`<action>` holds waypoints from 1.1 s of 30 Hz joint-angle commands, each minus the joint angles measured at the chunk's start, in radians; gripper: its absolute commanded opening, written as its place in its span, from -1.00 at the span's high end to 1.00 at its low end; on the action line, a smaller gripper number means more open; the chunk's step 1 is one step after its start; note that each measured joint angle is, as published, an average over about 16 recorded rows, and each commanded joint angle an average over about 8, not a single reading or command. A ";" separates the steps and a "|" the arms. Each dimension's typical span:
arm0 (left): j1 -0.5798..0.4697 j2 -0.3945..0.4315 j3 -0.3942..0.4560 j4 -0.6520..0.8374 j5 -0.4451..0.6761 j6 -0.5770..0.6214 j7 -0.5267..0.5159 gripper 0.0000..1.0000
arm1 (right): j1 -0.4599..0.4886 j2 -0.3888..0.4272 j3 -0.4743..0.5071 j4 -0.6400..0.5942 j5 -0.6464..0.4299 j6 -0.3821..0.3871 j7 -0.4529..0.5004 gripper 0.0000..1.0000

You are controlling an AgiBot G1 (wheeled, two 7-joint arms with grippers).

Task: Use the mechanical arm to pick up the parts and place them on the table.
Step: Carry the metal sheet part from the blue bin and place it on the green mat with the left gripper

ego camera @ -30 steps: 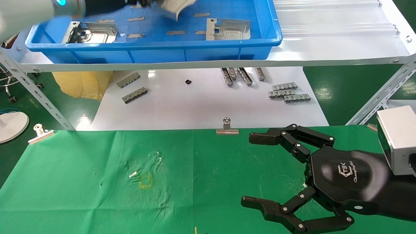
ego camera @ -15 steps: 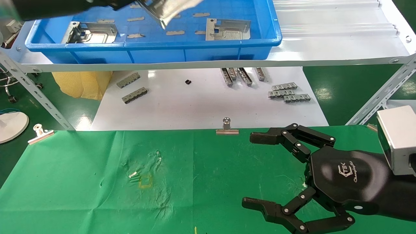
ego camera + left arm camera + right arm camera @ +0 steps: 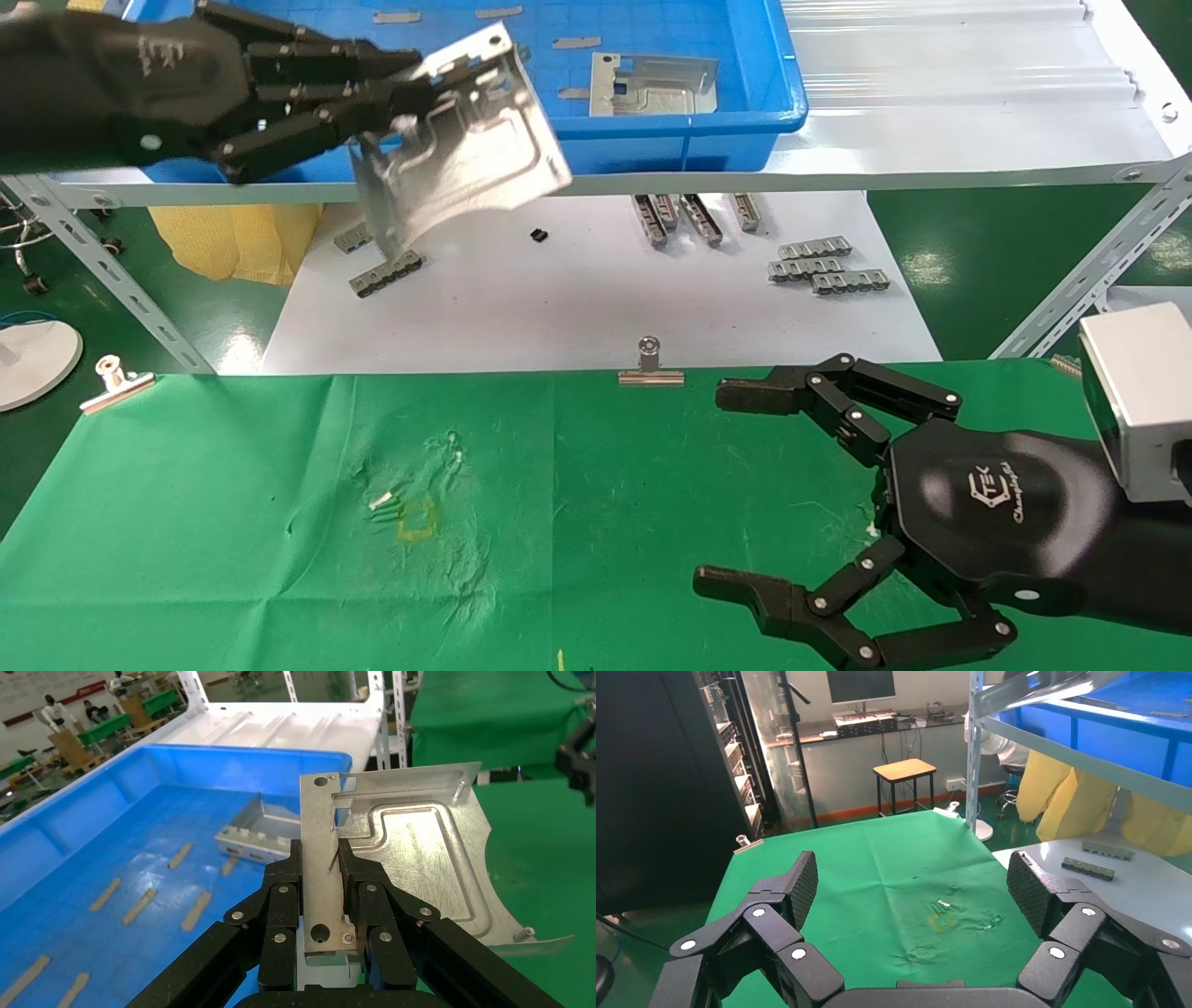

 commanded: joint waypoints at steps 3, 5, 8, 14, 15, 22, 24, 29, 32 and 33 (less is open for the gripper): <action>0.080 -0.073 0.039 -0.168 -0.087 0.007 -0.034 1.00 | 0.000 0.000 0.000 0.000 0.000 0.000 0.000 -1.00; 0.134 -0.124 0.072 -0.279 -0.156 0.004 -0.066 1.00 | 0.000 0.000 0.000 0.000 0.000 0.000 0.000 -1.00; 0.200 -0.193 0.123 -0.399 -0.235 -0.004 -0.097 1.00 | 0.000 0.000 0.000 0.000 0.000 0.000 0.000 -1.00; 0.248 -0.234 0.224 -0.421 -0.204 -0.022 -0.019 1.00 | 0.000 0.000 0.000 0.000 0.000 0.000 0.000 -1.00; 0.251 -0.228 0.241 -0.410 -0.181 -0.024 0.011 1.00 | 0.000 0.000 0.000 0.000 0.000 0.000 0.000 -1.00; 0.265 -0.149 0.342 -0.289 -0.042 -0.031 0.255 1.00 | 0.000 0.000 0.000 0.000 0.000 0.000 0.000 -1.00; 0.265 -0.123 0.358 -0.239 -0.021 -0.035 0.322 1.00 | 0.000 0.000 0.000 0.000 0.000 0.000 0.000 -1.00; 0.256 -0.062 0.376 -0.098 0.003 -0.049 0.456 1.00 | 0.000 0.000 0.000 0.000 0.000 0.000 0.000 -1.00; 0.247 -0.029 0.387 -0.027 0.018 -0.052 0.511 1.00 | 0.000 0.000 0.000 0.000 0.000 0.000 0.000 -1.00; 0.244 -0.019 0.391 -0.007 0.025 -0.052 0.527 1.00 | 0.000 0.000 0.000 0.000 0.000 0.000 0.000 -1.00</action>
